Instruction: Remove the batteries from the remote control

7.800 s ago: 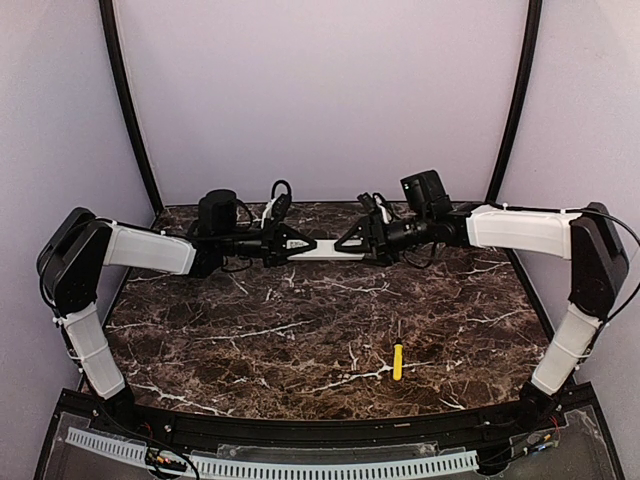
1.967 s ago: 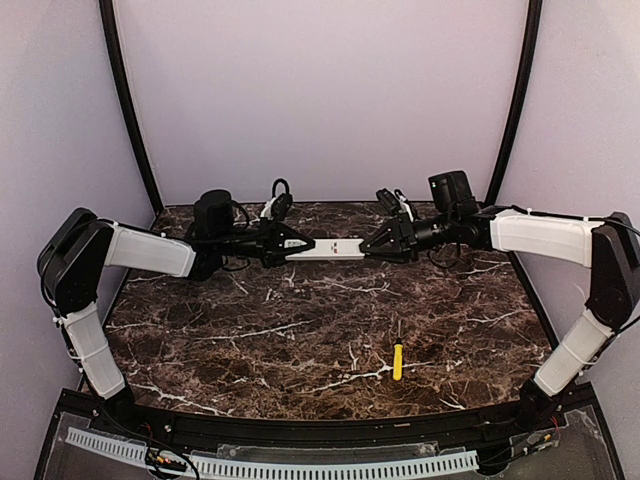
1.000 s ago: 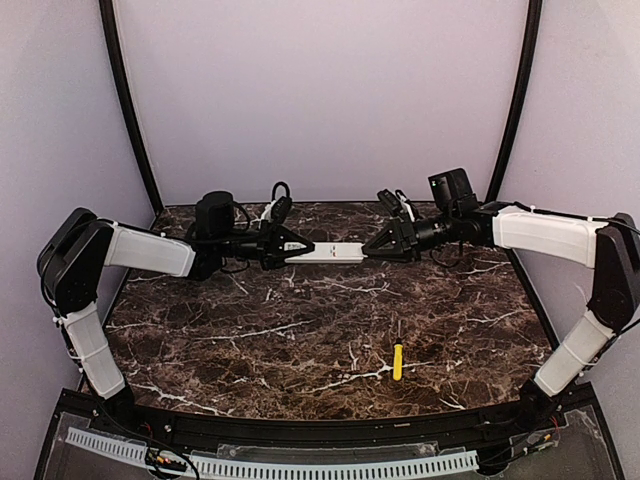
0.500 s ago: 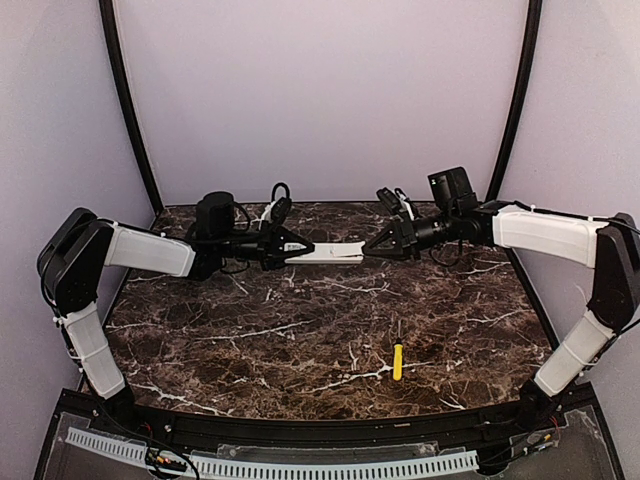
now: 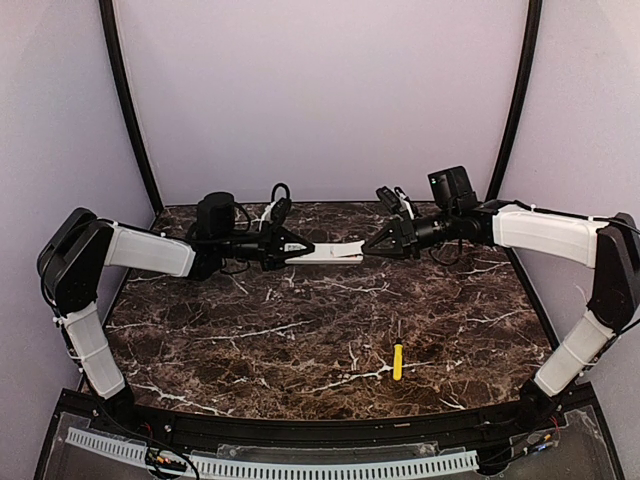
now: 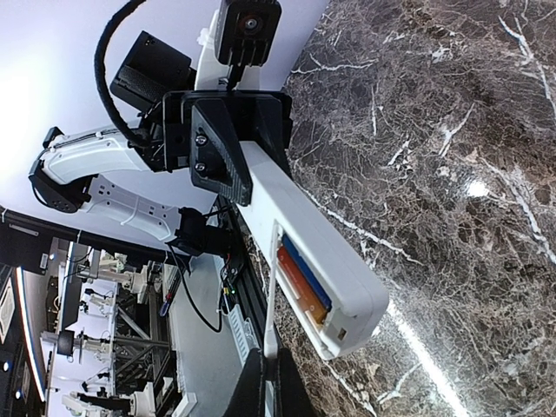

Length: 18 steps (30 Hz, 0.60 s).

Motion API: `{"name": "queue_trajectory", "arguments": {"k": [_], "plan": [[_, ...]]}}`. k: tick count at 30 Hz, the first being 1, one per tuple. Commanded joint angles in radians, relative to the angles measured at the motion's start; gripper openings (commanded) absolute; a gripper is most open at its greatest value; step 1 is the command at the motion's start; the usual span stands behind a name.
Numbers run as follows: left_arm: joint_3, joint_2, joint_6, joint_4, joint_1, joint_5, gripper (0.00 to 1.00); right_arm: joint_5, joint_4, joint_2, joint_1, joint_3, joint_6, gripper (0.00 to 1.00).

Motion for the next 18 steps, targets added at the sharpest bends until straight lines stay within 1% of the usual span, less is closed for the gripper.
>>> {"name": "queue_trajectory", "arguments": {"k": [1,10,18], "plan": [[0.004,-0.034,0.028,0.004,0.003,0.009,0.00,0.003,0.021,-0.015,-0.005,0.016,-0.005,0.00],[0.002,-0.036,0.037,-0.009,0.002,0.001,0.00,-0.004,0.014,-0.054,-0.005,0.025,-0.006,0.00],[0.001,-0.048,0.083,-0.074,0.003,-0.012,0.00,0.012,-0.022,-0.099,-0.021,0.038,-0.025,0.00]]}}
